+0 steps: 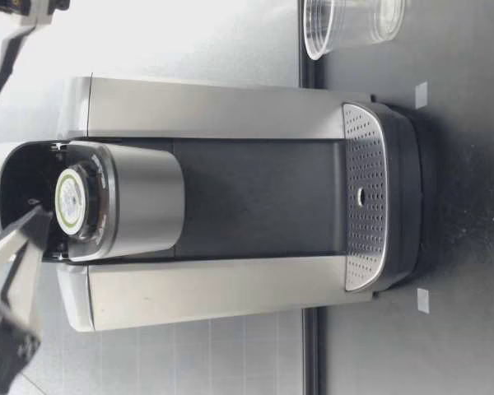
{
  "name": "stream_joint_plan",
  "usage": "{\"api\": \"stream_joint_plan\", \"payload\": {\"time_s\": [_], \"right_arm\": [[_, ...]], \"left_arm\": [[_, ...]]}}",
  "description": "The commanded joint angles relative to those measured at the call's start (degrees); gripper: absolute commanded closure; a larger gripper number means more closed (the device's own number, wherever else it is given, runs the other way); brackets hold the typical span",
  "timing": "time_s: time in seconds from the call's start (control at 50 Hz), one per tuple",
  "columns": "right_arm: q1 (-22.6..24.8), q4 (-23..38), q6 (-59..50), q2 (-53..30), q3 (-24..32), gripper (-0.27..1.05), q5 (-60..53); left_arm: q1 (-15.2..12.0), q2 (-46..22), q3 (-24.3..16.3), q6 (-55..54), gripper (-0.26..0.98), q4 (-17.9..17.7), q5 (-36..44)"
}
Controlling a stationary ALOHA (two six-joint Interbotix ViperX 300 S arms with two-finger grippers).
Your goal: Place the coffee capsule inside the capsule container, then place the cup onto the center of the cup tray, then push the 'Hot Water' and 'Travel Mug' buttons.
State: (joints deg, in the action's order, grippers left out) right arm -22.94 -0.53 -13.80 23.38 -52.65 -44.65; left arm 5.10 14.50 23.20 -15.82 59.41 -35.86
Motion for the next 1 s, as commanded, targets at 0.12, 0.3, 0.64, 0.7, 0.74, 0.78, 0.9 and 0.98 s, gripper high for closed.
{"api": "stream_joint_plan", "payload": {"time_s": [0.12, 0.3, 0.64, 0.7, 0.74, 0.78, 0.9, 0.98], "right_arm": [[-1.9, -2.6, 0.1, 1.6, 4.0, 0.72, 3.1], [-6.9, -2.6, 0.3, 1.4, 9.7, 0.72, 14.3], [-12.7, -0.8, 0.5, -4.6, 18.1, 0.72, 20.7], [-12.7, -0.6, 0.5, -6.2, 19.2, 0.72, 20.7], [-12.7, -0.6, 0.5, -7.2, 20.0, 0.72, 20.8], [-12.7, -0.4, 0.4, -8.3, 20.8, 0.72, 21.0], [-12.7, 0.3, 0.4, -11.1, 23.4, 0.72, 21.4], [-12.0, 0.3, 0.4, -12.7, 25.1, 0.72, 22.0]], "left_arm": [[1.1, 5.1, 8.3, -16.7, -0.03, 0.3, 8.6], [1.1, 8.0, 16.2, -30.8, -0.03, 0.3, 19.0], [1.1, 8.9, 24.0, -42.4, -0.03, -0.1, 32.4], [1.1, 8.9, 25.0, -43.2, -0.03, -0.3, 34.3], [1.1, 8.8, 25.4, -43.5, -0.03, -0.4, 35.0], [1.1, 8.8, 25.8, -44.0, -0.03, -0.6, 35.5], [1.1, 8.7, 26.5, -44.6, -0.03, -1.3, 36.1], [1.1, 8.7, 26.5, -44.6, -0.03, -1.7, 36.1]]}}
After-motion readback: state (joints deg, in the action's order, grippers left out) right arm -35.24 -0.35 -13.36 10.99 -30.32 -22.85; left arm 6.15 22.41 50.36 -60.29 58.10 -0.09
